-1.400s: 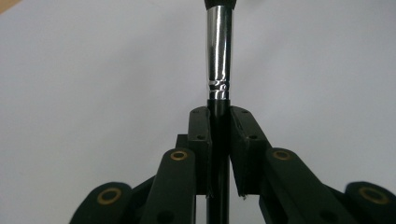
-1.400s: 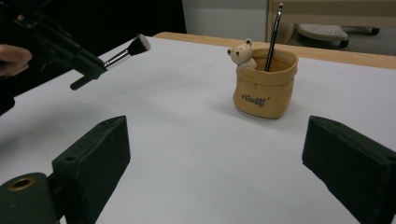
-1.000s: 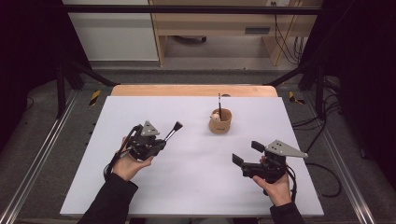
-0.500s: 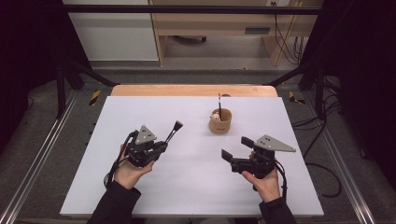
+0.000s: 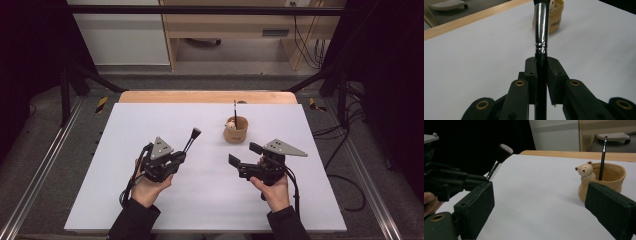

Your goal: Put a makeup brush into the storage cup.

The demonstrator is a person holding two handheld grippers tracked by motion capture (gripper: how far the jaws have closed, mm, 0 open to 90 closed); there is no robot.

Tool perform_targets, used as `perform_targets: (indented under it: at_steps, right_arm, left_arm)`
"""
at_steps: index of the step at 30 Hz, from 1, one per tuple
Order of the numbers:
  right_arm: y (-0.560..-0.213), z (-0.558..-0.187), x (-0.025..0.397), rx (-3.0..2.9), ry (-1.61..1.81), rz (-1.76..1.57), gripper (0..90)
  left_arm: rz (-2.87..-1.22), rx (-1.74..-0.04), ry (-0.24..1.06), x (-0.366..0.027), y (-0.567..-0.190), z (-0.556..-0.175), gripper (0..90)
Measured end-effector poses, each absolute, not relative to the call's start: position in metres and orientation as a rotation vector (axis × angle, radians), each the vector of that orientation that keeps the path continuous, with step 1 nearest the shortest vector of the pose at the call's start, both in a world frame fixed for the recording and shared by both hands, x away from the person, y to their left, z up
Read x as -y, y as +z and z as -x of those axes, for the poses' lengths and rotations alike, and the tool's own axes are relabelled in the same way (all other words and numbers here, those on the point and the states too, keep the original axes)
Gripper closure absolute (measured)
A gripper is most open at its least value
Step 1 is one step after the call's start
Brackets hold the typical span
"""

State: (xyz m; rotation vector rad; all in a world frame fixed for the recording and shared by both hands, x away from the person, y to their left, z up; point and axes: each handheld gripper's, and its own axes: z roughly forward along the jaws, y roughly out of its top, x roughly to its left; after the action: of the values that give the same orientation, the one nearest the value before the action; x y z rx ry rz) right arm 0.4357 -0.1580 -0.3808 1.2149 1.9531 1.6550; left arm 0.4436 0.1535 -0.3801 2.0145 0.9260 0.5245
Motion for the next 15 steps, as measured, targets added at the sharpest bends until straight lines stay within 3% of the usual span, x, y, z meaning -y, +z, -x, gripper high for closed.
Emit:
perform_targets:
  at_steps: [15]
  right_arm:
    - [-0.378,-0.443,0.14,-1.953,1.721,-1.247,11.3]
  left_arm:
    - [-1.967,-0.937,0.542,-0.14,-0.381,-0.438,78.8]
